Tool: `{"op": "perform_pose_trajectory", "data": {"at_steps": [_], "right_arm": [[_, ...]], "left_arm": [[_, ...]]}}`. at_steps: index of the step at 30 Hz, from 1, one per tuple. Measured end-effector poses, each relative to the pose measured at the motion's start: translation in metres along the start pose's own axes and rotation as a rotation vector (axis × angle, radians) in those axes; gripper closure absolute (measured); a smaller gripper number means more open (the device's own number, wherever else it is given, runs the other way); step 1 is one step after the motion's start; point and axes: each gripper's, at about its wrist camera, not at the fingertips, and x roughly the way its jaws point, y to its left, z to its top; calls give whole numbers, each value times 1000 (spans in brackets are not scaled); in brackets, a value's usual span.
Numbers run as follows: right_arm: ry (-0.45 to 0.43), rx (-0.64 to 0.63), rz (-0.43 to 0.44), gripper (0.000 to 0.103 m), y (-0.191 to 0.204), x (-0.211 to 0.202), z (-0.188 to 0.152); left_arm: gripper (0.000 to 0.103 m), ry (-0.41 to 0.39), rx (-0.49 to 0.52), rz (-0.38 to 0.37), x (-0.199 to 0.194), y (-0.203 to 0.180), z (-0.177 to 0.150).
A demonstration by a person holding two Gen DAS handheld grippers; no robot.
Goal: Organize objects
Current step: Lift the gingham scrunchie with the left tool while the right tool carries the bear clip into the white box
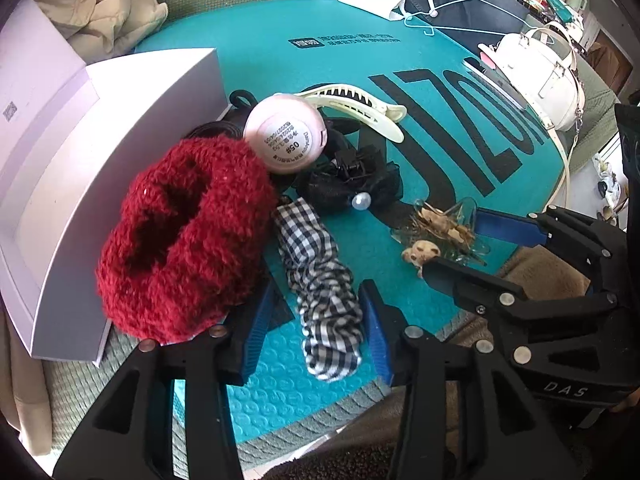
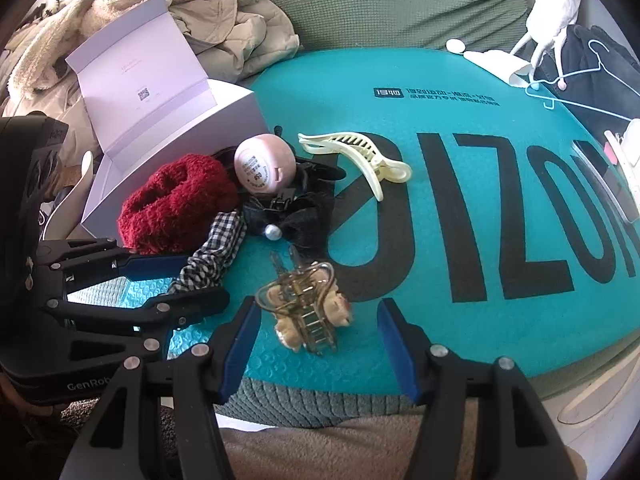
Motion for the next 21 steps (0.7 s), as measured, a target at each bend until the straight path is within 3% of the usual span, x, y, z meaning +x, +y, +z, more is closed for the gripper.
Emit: {"op": "perform_pose_trajectory", "data": {"at_steps": [4, 7, 10, 12, 21], "right_arm": [[0, 23, 33, 42, -8, 2, -1], [-7, 7, 58, 55, -5, 3, -2], [-13, -9, 62, 57, -1, 4, -3], [-16, -12, 68, 58, 0, 4, -3], [-28, 25, 84, 61, -7, -4, -4]], "left_arm": [[59, -13, 27, 26, 4, -3, 4], [60, -27, 48, 49, 5, -7, 4], [76, -35, 105, 65, 4, -15, 3], [83, -28, 110, 53, 3, -17, 4], [84, -5, 80, -13, -3, -13, 4]]}}
